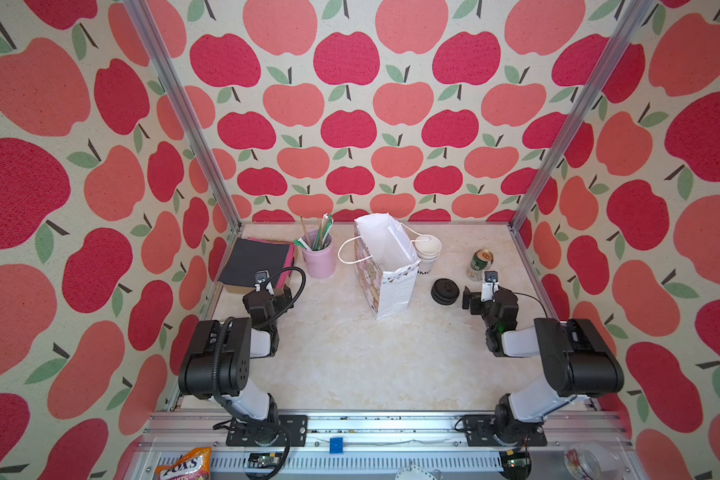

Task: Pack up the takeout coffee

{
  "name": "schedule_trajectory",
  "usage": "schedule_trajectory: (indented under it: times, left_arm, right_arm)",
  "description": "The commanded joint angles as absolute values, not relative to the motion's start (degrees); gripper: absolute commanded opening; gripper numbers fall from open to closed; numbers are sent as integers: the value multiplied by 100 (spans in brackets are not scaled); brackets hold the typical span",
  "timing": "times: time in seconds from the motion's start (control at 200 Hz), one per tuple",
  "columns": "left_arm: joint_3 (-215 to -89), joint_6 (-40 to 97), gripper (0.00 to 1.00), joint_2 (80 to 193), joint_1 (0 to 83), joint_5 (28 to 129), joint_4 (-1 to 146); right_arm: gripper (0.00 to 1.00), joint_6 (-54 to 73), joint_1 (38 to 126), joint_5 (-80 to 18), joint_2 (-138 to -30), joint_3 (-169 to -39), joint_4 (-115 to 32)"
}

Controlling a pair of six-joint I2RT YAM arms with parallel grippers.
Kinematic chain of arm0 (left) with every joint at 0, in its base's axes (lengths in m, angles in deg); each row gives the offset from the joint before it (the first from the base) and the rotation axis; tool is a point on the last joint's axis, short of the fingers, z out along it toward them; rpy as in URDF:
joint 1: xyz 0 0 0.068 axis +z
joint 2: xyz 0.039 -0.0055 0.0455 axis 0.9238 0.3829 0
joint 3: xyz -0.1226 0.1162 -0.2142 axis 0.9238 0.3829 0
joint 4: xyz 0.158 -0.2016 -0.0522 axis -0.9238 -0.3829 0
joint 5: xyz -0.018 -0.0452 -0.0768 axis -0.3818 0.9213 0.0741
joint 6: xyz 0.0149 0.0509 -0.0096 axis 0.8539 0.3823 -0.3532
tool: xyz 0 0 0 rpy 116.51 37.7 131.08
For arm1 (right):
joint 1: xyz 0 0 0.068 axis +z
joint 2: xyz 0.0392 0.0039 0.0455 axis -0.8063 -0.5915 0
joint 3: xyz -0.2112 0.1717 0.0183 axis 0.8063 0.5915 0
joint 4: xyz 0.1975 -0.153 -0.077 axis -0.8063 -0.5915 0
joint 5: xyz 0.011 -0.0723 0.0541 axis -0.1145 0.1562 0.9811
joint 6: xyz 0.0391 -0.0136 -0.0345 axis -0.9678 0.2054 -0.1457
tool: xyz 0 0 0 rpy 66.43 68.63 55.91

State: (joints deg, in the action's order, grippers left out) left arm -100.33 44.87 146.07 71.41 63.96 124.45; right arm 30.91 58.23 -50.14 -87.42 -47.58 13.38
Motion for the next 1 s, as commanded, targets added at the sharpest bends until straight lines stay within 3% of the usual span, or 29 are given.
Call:
schedule_trajectory:
  times: [0.0,0.1,0.25,0.385,0.495,0.725,0.845,0.996]
  left_arm:
    - [-10156,4466,99,14655,7184,6457,12429]
    - [-10102,4483,99,14576,7184,6460,12496]
    - [-10006,4571,99,13246,7016,6149,11672]
    - [-10202,4152,99,11469,6889,6111,9862]
    - [-10716,3482,99,10108,6729,6305,7889]
    - [-12271,2921,99,9055,6696,8177,5008]
    - [-12816,3551,99,9055,6689,9270,4039]
    - [-12699,4115,99,8813,6662,9681,3683]
  right_arm:
    - [99,2960,5797,-5104,-8685,-4830,1425]
    - [99,3043,5840,-5029,-8400,-4810,1283]
    - [99,3309,6246,-5330,-6743,-4993,-296]
    - [98,2694,6464,-4724,-5134,-5666,-2339]
    - [91,2147,6625,-4216,-4598,-6212,-3169]
    - [83,1789,6727,-3894,-5963,-8639,-5804]
    - [81,1751,6736,-3985,-7034,-9729,-6770]
    - [71,1722,6736,-3825,-8155,-10584,-7190]
